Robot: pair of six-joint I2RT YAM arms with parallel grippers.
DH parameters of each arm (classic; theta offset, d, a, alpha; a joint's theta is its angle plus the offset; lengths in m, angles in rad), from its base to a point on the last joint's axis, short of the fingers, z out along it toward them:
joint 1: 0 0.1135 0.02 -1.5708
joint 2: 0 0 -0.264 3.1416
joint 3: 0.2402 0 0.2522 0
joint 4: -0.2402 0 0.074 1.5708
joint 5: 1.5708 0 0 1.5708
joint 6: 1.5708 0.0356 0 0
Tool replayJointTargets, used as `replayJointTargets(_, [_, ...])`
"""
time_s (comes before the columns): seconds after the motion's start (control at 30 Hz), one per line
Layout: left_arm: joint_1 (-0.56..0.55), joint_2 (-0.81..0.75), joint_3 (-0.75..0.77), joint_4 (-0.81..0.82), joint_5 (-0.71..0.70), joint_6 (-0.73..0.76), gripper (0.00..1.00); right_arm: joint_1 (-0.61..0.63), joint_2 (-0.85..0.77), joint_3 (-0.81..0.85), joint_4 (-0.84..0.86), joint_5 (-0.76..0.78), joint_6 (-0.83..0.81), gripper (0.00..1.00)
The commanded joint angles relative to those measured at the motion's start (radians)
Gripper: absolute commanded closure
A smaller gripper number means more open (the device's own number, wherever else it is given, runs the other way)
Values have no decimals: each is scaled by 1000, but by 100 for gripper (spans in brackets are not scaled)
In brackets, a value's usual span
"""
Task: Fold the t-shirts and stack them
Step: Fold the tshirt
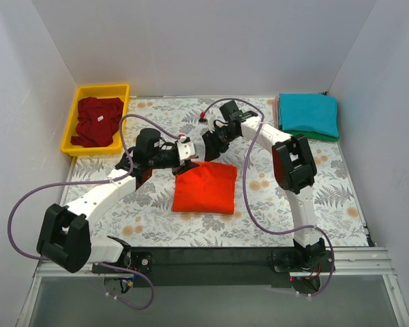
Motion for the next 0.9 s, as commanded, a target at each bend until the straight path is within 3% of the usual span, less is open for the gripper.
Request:
replayJointTargets(0.0, [34,-45,-22,-28,-42,-243,68,-17,-64,91,-63,142,-71,43])
replayJointTargets(0.13, [150,-7,13,-90,-38,-508,68,-95,-142,78,-101,114,-55,42])
replayJointTargets(0.3, [212,54,35,-109,-67,-772,64,-155,-267,-115,-104,37,-32,40])
replayJointTargets(0.47, [241,145,62,-80,-90,-849,64,-165,-265,-220,-100,8,1,39])
replayJointTargets(0.87, [256,350,148,-115,-136,-880,63,-177,-132,-196,-94,8,39,41])
